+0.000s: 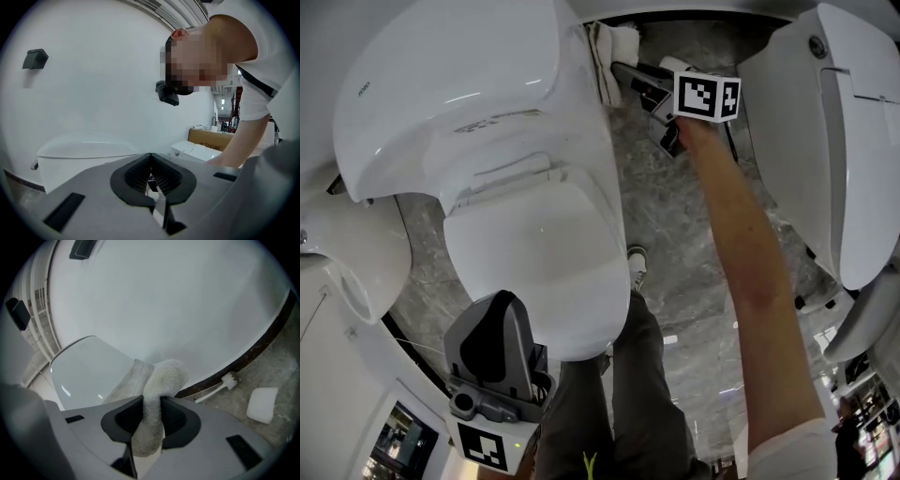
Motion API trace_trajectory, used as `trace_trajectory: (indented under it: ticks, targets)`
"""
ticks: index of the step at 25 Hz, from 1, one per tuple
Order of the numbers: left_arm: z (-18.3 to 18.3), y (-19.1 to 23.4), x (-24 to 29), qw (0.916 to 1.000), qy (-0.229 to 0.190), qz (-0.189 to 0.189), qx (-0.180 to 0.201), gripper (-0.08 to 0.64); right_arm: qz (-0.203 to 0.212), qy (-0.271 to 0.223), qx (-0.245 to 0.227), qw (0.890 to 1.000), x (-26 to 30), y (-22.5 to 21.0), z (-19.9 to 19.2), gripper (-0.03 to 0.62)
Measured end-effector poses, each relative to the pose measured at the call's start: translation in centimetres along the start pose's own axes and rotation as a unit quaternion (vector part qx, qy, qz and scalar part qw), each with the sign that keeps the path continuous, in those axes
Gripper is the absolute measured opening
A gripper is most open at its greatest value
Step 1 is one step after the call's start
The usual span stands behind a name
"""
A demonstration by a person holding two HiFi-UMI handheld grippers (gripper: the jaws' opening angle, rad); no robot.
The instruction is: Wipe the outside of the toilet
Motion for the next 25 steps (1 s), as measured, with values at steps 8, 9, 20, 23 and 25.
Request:
trace_trajectory:
  ticks: [8,9,20,23,25]
  targets:
    - [-1.8,-0.6,-0.4,0.9999,-0.002,-0.012,-0.008,0.018,-0.051,0.009,-0.019,0.998,-2.3,-2.2,-2.2,0.115]
    - [-1.9,-0.7,-0.5,0.9999,-0.004,-0.013,-0.009,0.018,-0.063,0.008,-0.021,0.998,-2.8,-2.6,-2.4,0.115]
    - [2.0,-1.6,-2.6,0.9988,-0.039,-0.029,-0.01,0.017,-0.109,-0.037,-0.033,0.993,-7.3,1.7,0.1,0.115]
    - [3.7,-1.7,-3.8,0.998,-0.056,-0.027,-0.011,0.018,-0.102,-0.041,-0.046,0.993,-7.7,4.7,1.5,0.115]
    - [5.0,-1.6,-4.9,0.9975,-0.066,-0.023,-0.013,0.017,-0.102,-0.046,-0.054,0.992,-7.9,6.9,2.5,0.115]
Point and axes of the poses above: the fingertips, and each gripper's own axes: x forward along the fingers, y to its left, z out of its top, the point moved 10 cm from there along -x, backward along the fingers, and after that the axes turned 14 degrees about -y, right-handed, at the moved point
